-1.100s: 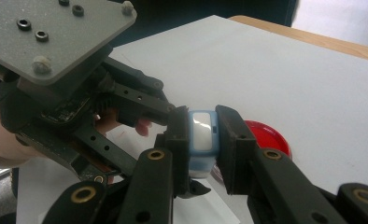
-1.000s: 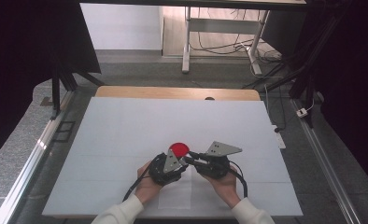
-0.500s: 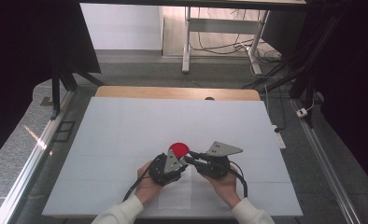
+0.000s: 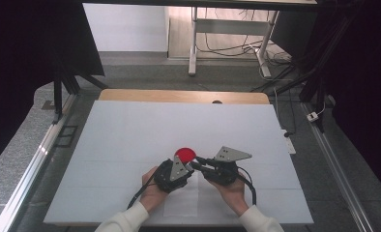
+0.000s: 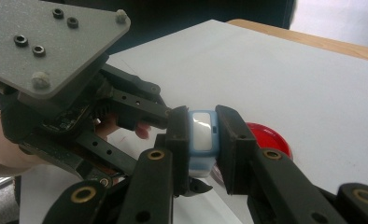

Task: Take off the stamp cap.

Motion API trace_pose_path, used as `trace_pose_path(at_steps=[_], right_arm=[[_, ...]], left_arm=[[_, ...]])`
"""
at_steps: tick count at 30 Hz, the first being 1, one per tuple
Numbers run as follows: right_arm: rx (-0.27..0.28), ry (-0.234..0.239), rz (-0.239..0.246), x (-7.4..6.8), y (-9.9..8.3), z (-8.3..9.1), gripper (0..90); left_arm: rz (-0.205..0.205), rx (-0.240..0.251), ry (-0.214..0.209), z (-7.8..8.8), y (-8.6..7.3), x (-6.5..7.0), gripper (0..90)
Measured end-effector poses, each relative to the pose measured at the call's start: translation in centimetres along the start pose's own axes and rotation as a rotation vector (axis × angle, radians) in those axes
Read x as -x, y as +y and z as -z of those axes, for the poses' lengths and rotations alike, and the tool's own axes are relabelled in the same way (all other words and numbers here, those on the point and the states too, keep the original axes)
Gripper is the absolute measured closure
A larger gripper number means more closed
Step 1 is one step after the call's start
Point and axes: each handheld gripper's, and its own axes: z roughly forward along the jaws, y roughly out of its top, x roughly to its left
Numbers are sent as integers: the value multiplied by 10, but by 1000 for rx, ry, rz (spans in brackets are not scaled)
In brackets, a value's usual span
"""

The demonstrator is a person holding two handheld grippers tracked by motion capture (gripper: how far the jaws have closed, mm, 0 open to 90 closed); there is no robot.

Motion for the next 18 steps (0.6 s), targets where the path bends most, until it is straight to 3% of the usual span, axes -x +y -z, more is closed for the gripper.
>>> trace_pose_path(at_steps=[13,18], right_arm=[[0,-7,1,-1,-1,-1,752],[28,-19,-13,-4,0,2,754]], left_arm=[[-17,-8,15,2,0,0,643],[-19,5,20,5,1,0,643]])
